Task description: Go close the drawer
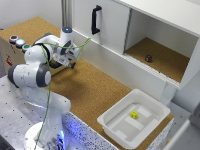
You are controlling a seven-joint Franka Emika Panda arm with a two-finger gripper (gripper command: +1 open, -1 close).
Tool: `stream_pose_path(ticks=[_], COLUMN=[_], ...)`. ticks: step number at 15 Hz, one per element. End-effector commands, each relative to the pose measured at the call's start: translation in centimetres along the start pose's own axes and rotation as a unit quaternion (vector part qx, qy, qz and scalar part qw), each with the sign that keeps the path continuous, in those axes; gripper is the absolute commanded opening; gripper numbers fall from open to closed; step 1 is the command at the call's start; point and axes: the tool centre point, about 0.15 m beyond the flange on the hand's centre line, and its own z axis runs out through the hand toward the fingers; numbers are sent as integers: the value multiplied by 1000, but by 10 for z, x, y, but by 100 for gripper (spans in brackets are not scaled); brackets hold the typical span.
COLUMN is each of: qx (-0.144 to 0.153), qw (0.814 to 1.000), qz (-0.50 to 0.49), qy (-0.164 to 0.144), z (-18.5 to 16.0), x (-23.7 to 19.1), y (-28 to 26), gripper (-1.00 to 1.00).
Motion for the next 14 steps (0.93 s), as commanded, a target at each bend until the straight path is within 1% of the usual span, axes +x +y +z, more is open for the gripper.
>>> stream_pose_path(ticks=[1, 2, 4, 5, 6, 8, 9, 11, 14], qx=[2, 1, 4, 8, 1, -6, -13, -32, -58], qw=[999, 999, 999, 999, 999, 999, 999, 999, 996], qz=[-48, -46, -43, -42, -39, -27, -17, 6, 52], qy=[-20, -13, -19, -13, 5, 21, 29, 34, 38], z=[8, -1, -26, -38, -57, -85, -95, -110, -123], x=[17, 11, 5, 2, -4, -7, -7, -7, -11], y=[-47, -44, -35, -32, -28, -14, -4, 20, 57], gripper=[100, 100, 100, 100, 100, 100, 100, 100, 100])
